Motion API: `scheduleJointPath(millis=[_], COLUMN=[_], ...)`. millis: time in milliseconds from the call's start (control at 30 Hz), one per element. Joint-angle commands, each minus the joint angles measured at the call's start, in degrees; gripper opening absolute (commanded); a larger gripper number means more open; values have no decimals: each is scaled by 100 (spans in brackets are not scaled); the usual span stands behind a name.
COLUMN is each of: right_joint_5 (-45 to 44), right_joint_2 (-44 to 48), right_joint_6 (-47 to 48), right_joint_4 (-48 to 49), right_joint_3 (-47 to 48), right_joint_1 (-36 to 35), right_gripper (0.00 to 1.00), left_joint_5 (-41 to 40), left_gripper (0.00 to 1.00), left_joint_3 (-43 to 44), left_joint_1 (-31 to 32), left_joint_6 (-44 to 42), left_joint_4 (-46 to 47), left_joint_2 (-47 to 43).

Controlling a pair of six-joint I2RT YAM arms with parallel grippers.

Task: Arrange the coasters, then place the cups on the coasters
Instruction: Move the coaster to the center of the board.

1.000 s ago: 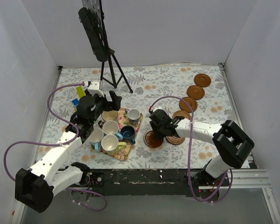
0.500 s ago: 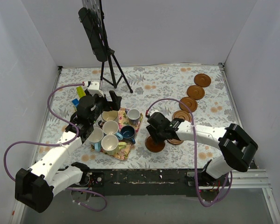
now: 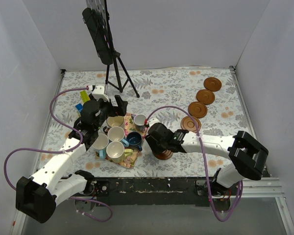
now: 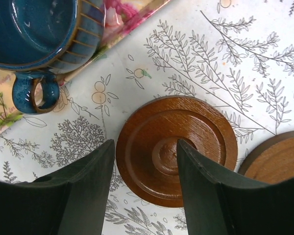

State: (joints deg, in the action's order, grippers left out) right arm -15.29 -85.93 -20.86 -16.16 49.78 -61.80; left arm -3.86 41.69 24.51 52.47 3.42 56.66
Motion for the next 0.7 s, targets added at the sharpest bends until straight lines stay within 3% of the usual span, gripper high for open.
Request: scheduleJointPath(millis=[0, 267, 667], right_joint_5=[-237, -405, -563], right_joint_2=[-231, -275, -459], right_joint_6=[-365, -893, -964], right_joint_4=[202, 17, -62], right_joint_3=[58, -126, -30], right_joint_1=[-165, -394, -403], right_gripper=[61, 60, 56], left_joint_5=[-80, -54, -62], left_gripper=[98, 98, 98], left_joint_3=[-3, 6, -3], left_joint_1=[18, 18, 18], left_joint_6=[-70, -61, -70], left_joint_4=[10, 10, 10], left_joint_2=[-112, -85, -120])
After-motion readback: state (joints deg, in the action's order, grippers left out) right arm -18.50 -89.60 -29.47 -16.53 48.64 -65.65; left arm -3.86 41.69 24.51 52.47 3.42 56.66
